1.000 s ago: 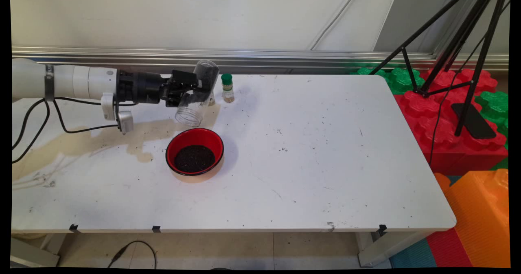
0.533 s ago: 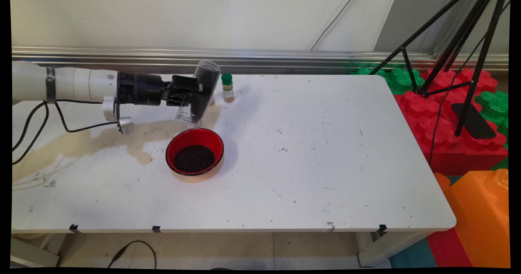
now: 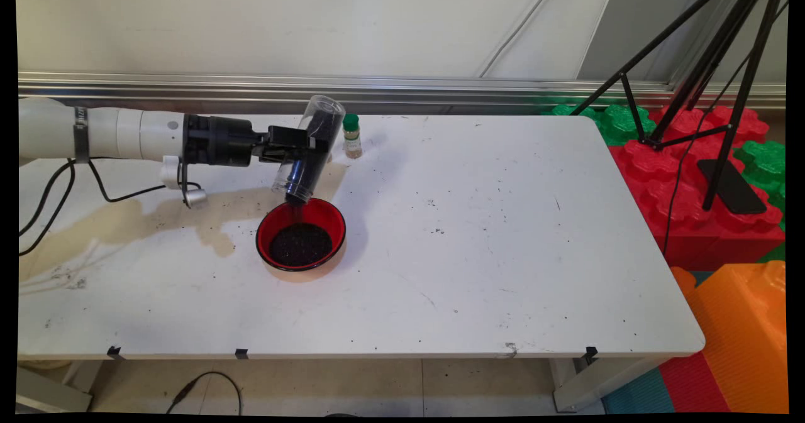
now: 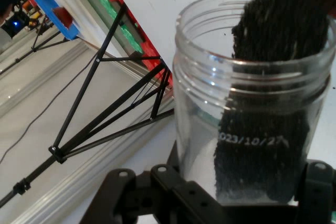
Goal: Pour the black seasoning powder in the red bowl
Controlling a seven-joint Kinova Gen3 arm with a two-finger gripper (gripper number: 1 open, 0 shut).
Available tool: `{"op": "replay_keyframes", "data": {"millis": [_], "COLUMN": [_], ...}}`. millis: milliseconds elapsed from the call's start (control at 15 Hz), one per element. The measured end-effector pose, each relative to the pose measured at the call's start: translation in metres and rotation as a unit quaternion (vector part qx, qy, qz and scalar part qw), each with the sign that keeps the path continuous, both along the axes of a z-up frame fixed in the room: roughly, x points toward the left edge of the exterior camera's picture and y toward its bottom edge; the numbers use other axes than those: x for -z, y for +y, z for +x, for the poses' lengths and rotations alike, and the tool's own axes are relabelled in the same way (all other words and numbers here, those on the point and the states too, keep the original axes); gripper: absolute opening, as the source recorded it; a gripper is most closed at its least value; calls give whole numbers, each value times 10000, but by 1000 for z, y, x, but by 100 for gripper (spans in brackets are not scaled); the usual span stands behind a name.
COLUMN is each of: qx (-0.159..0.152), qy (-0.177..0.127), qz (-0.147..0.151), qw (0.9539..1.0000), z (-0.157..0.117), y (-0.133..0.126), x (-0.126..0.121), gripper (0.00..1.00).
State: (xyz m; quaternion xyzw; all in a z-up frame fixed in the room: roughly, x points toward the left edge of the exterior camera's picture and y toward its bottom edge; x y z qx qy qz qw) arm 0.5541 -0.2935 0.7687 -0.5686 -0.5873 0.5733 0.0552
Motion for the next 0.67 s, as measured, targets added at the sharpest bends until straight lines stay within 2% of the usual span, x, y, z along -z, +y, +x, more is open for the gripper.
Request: {"op": "replay_keyframes", "data": {"millis": [667], "qx": [191], "qy": [-260], "qz": [-296], "qw": [9990], "z": [-5], "y": [2], "x": [3], "gripper": [0]}}
